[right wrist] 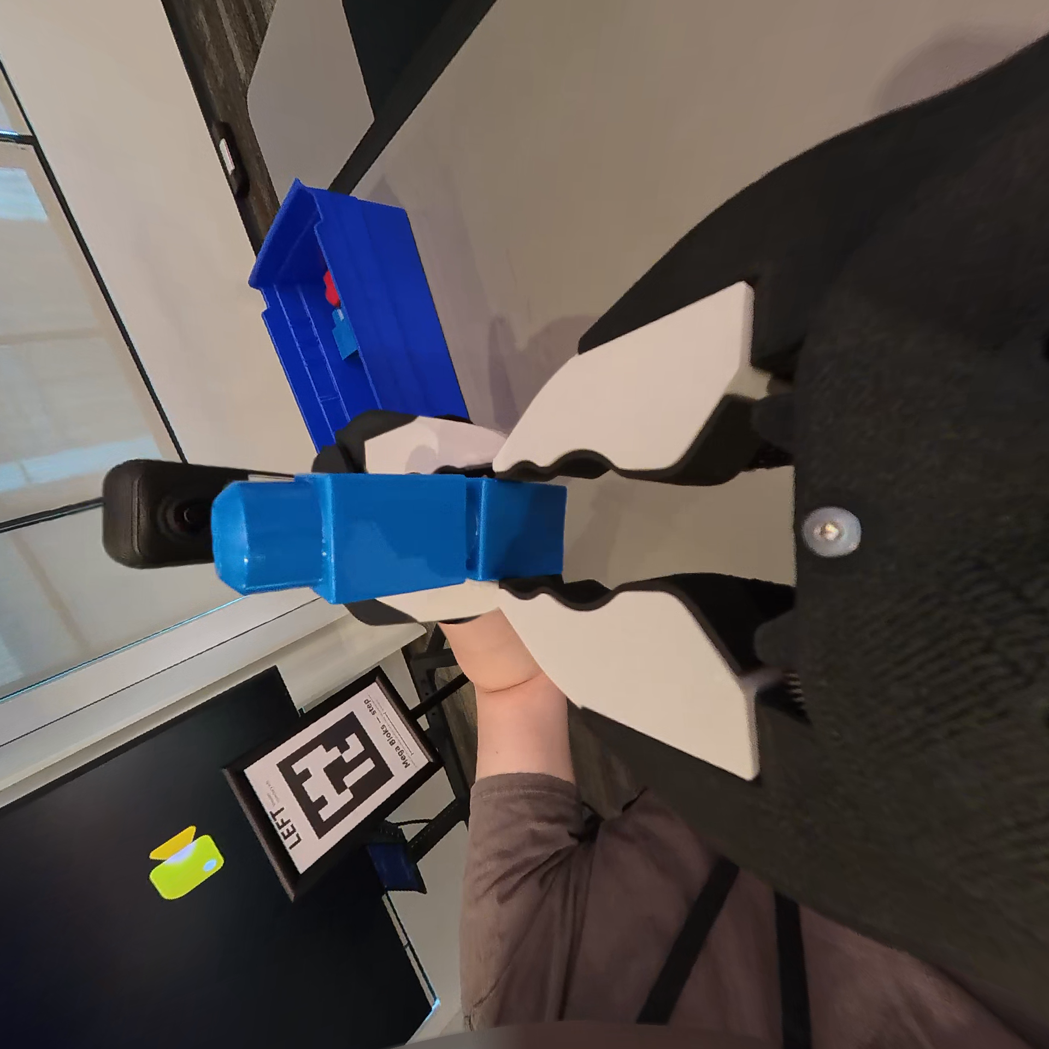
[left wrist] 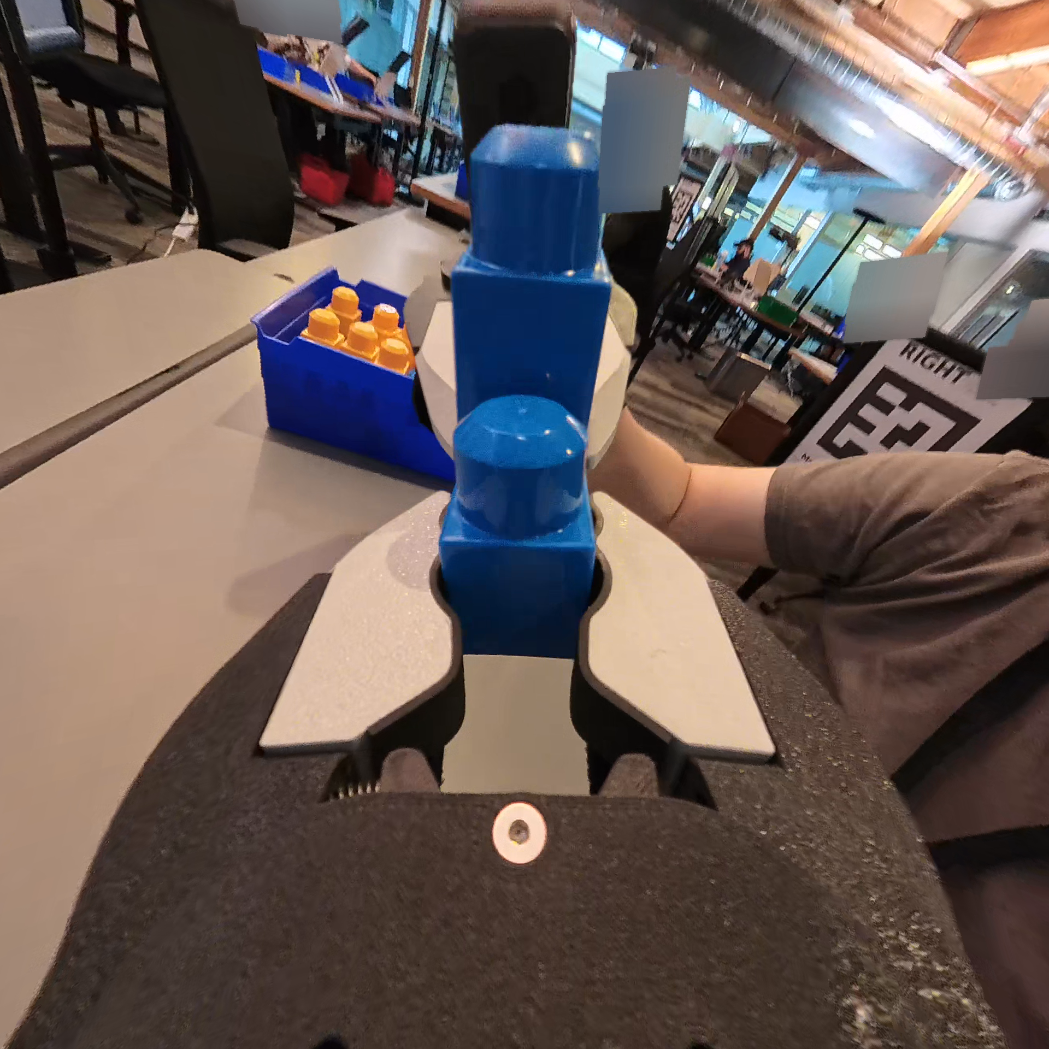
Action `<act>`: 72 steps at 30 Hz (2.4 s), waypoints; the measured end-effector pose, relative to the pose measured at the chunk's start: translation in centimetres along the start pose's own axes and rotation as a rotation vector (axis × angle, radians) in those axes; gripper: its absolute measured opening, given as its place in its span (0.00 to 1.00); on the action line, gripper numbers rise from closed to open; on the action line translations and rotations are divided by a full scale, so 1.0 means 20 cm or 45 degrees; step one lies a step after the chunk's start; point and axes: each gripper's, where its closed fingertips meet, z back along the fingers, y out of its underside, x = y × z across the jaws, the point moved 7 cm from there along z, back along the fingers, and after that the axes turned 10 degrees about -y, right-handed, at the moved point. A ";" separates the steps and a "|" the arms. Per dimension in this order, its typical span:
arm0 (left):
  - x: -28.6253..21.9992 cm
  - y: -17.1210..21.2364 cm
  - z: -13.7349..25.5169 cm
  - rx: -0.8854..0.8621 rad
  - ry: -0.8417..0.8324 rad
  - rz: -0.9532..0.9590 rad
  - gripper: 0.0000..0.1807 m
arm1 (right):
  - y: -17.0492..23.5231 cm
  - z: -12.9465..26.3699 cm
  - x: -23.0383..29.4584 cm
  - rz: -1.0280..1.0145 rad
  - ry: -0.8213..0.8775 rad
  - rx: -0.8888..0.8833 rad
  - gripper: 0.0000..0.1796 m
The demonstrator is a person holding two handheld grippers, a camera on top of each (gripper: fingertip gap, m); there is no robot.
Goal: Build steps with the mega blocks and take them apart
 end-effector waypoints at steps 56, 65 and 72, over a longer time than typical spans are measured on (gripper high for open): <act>0.00 0.05 -0.10 -0.034 -0.086 0.052 0.22 | -0.05 0.04 -0.01 0.012 0.135 -0.169 0.20; -0.01 0.04 -0.07 0.015 -0.099 -0.003 0.22 | -0.04 0.03 0.00 0.017 0.088 -0.123 0.20; -0.01 0.00 -0.04 -0.019 -0.085 -0.043 0.22 | -0.05 0.03 0.00 0.020 0.048 -0.154 0.20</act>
